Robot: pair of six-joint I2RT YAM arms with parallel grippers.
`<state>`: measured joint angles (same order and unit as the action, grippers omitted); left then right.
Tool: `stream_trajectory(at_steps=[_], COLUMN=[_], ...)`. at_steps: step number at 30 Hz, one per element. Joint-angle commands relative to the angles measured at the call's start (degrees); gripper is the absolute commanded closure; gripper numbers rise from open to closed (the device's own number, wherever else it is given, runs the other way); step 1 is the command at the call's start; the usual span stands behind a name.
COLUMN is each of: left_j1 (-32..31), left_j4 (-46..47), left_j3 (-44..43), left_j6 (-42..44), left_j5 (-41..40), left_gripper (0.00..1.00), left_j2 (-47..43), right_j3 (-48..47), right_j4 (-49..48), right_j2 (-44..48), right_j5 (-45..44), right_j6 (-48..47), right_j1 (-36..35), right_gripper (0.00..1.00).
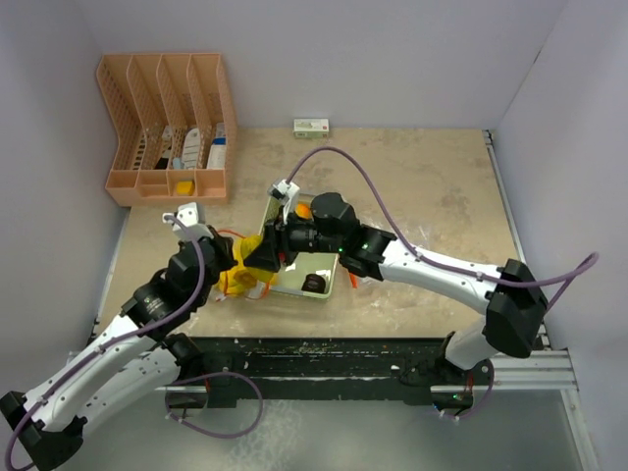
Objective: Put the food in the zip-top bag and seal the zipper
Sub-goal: Place the fake fruit in the zipper food storage bag.
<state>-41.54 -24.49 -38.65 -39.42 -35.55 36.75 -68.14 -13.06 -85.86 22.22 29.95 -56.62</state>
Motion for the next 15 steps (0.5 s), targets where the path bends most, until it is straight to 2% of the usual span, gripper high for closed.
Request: stream_trajectory(at_steps=[1, 6, 15], left_j1=[-0.09, -0.07, -0.03], left_j4=[2.57, 1.54, 2.92], left_j3=[-2.96, -2.53, -1.83], left_j6=[-0.74, -1.35, -2.23], left_j5=[-0.21, -0.95, 0.54], left_gripper=[1.00, 1.00, 1.00], left_j2=[-2.70, -4.67, -4.59], right_j3=[2.96, 4.14, -3.10], right_j4=[-5.25, -8.35, -6.85], right_j2=[-1.19, -2.93, -9.32], right_j5=[-1.34, -1.19, -7.39], right_j6=[5.07, 8.28, 10.71], right_j1=[-0.25, -0.40, -2.08], right_gripper=[0.65, 0.68, 0.67])
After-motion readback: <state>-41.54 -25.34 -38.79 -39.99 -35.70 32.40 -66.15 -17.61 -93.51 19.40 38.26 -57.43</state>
